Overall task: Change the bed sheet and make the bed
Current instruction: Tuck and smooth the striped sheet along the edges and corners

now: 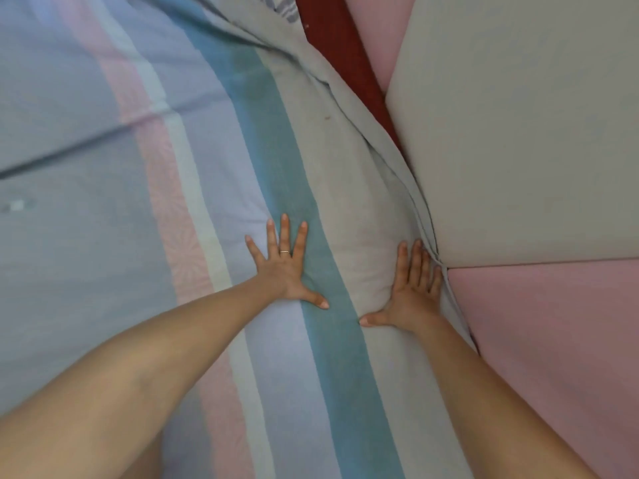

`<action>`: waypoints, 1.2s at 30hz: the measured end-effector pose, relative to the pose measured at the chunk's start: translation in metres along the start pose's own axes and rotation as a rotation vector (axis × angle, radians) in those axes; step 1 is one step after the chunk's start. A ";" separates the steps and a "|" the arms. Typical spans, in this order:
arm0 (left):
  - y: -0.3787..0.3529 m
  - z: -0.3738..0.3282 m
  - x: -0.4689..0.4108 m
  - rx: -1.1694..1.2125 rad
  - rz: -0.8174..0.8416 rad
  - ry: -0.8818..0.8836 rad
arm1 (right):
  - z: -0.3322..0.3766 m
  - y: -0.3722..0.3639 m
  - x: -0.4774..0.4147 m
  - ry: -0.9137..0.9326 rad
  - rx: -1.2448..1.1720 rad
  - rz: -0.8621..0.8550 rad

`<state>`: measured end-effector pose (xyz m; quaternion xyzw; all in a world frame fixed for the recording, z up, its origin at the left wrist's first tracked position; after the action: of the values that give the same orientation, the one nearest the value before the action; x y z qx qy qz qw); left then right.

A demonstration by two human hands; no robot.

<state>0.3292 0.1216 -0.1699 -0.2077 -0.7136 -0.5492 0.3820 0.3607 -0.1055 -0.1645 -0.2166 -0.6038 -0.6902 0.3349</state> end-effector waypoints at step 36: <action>0.315 0.344 -0.269 0.032 -0.892 -0.049 | 0.378 0.181 -0.341 0.211 0.230 -0.782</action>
<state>0.6133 0.5772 -0.2170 0.1132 -0.7506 -0.6442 0.0940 0.6842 0.3247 -0.2124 0.1396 -0.6759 -0.7119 0.1298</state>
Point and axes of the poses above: each hand's wrist, its own x-axis away from the middle knuckle, its own y-axis out of the back of the hand, z = x × y, the point moved 2 cm from there along -x, towards the middle knuckle, and after that the axes turned 1 degree about x, right-handed, at the moved point
